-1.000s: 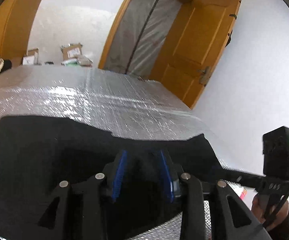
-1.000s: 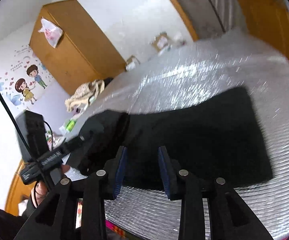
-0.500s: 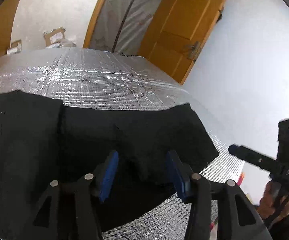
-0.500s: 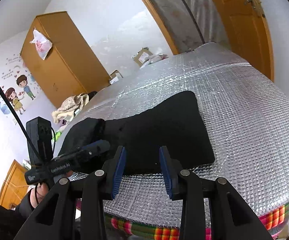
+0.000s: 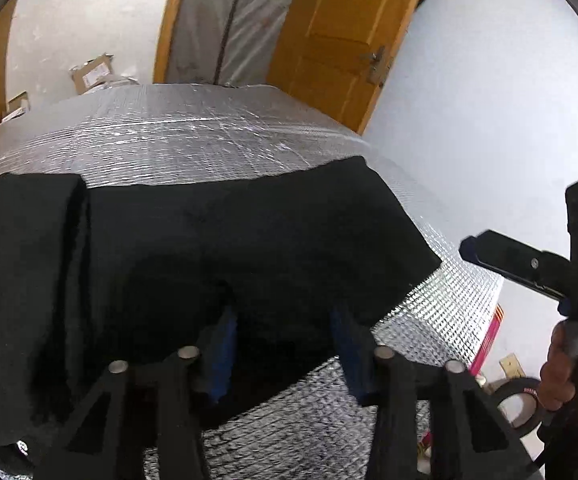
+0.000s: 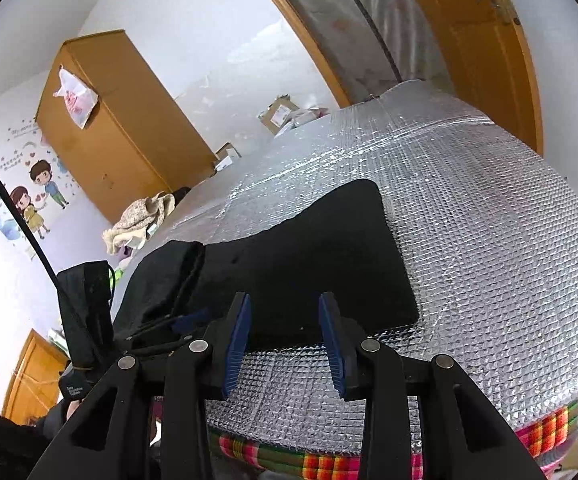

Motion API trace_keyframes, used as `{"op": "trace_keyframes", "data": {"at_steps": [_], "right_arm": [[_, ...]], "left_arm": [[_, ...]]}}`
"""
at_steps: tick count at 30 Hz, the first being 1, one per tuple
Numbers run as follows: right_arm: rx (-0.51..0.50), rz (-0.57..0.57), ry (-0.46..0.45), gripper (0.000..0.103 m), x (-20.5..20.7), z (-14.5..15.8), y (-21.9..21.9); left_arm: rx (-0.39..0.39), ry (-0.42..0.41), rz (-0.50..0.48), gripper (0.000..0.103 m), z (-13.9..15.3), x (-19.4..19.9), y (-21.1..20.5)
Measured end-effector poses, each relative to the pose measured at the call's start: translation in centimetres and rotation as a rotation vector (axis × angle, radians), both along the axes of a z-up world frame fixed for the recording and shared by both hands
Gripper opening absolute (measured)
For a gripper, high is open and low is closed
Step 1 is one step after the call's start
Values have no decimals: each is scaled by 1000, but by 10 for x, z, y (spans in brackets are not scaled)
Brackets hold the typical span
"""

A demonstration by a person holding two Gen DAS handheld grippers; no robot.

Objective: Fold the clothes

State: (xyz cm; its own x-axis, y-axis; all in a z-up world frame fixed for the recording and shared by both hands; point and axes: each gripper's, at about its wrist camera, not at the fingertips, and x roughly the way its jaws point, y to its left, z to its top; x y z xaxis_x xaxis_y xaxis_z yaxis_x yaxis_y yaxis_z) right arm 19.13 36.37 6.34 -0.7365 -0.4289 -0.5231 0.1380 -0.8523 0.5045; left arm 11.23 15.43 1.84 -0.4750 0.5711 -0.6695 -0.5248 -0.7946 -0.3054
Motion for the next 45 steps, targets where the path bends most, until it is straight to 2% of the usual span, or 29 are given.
{"op": "trace_keyframes", "data": {"at_steps": [1, 2, 4, 17, 20, 28, 30, 32, 33, 35, 38, 40, 41, 43, 45], "right_arm": [[-3, -5, -2, 36, 0, -1, 2], [-6, -10, -5, 36, 0, -1, 3], [-10, -20, -9, 36, 1, -1, 6], [-36, -63, -33, 37, -3, -5, 15], [-28, -60, -64, 37, -8, -13, 10], [-17, -44, -90, 37, -23, -19, 1], [-4, -30, -89, 37, -27, -18, -4], [51, -34, -87, 27, -32, -18, -11], [82, -32, -96, 18, -35, -20, -14], [130, -29, -114, 13, -38, -26, -20], [183, -24, -134, 11, -41, -31, -27], [182, -9, -97, 10, -37, -21, -28], [181, -5, -82, 10, -36, -17, -27], [179, -4, -71, 10, -40, -14, -25], [177, -3, -60, 10, -43, -10, -22]], "left_arm": [[-8, -4, -3, 26, -1, 0, 2], [-16, -8, -6, 12, -3, 0, 4], [-11, -1, 4, 8, 0, -1, -2], [38, 57, 80, 6, 24, -9, -44], [27, 13, 93, 6, 10, -10, -52], [27, 27, 108, 6, 12, -3, -65], [19, 74, 125, 7, 21, 4, -67], [9, 126, 144, 9, 30, 12, -69], [4, 152, 154, 10, 34, 15, -70], [-5, 205, 173, 14, 43, 23, -72], [-100, 430, 306, 17, 65, 39, -75], [-172, 577, 394, 17, 76, 47, -74], [-185, 616, 418, 17, 78, 48, -74], [-214, 656, 460, 17, 80, 43, -73], [-189, 620, 460, 17, 80, 32, -74]]}}
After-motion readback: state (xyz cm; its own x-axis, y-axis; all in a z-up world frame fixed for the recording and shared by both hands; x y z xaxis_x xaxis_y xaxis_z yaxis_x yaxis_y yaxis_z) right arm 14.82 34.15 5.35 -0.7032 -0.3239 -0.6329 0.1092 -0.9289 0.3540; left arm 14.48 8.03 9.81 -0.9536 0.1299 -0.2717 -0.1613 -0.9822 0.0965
